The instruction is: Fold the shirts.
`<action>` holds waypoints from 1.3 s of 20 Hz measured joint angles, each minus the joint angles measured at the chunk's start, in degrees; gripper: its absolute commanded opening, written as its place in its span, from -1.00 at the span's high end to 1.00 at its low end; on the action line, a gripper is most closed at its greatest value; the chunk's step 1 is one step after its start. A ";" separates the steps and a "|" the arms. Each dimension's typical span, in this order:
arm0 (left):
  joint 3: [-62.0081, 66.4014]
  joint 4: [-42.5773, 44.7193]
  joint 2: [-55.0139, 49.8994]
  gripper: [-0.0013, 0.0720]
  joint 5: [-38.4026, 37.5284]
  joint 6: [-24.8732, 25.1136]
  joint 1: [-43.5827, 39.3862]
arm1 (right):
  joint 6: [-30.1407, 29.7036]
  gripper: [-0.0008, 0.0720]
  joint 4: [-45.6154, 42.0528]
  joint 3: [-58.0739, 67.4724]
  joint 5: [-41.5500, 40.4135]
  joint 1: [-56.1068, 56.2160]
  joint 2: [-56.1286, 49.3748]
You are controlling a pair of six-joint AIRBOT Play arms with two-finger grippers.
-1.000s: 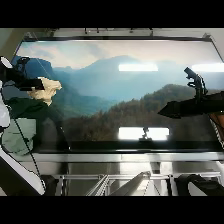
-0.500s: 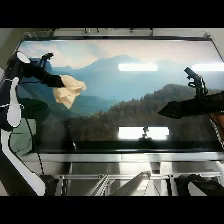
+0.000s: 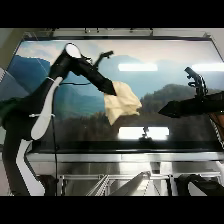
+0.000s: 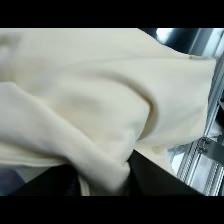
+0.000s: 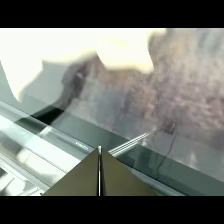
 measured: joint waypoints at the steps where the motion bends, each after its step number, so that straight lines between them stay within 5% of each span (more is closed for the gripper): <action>1: 0.00 1.90 -0.07 -1.00 0.07 -1.31 -2.10 | 0.00 0.93 0.20 0.00 0.00 0.00 0.00; 3: 0.00 6.45 0.17 -0.99 0.22 -4.13 -4.44 | 0.00 0.92 0.68 0.00 0.26 0.00 0.00; 4: 0.00 8.39 0.55 -0.99 0.04 -5.55 -4.81 | 0.00 0.69 0.83 0.00 0.31 0.00 0.00; 5: 0.00 9.84 1.05 -0.99 -0.55 -6.99 -4.63 | 0.00 -0.09 0.90 0.00 0.48 0.00 0.00; 6: 0.00 10.62 1.42 -0.99 -1.73 -8.28 -4.00 | 0.00 -0.49 0.81 -0.02 0.55 -0.02 0.00; 8: -1.84 10.56 2.38 -0.99 -4.48 -10.88 -1.55 | -0.02 0.15 -0.94 -0.02 0.72 -0.22 0.00; 9: -4.68 8.76 3.28 -0.99 -5.25 -11.50 0.11 | -0.02 0.17 -2.34 -0.02 0.70 -0.33 0.00; 11: -13.27 3.72 5.84 -0.99 -4.90 -11.65 3.26 | -0.02 -0.32 -6.14 -0.02 0.33 -0.44 -0.13; 12: -18.53 0.90 7.21 -0.99 -2.97 -10.78 4.66 | -0.02 -0.39 -7.43 -0.02 -0.50 -0.50 -0.55; 18: -38.16 -13.81 9.57 -0.94 9.16 -3.10 7.96 | -0.57 -0.39 -8.11 -0.02 -6.12 -0.52 -11.08; 24: -36.33 -20.81 3.93 -0.93 13.33 -0.33 7.80 | -11.74 -0.35 4.33 -0.02 -8.94 -0.52 -27.98; 25: -34.97 -21.29 2.84 -0.61 13.62 -0.39 7.41 | -13.57 -0.15 6.62 -0.02 -9.11 -0.52 -29.88; 26: -33.51 -21.59 1.68 0.00 13.64 -0.79 6.88 | -15.39 0.14 8.90 -0.02 -9.20 -0.52 -31.54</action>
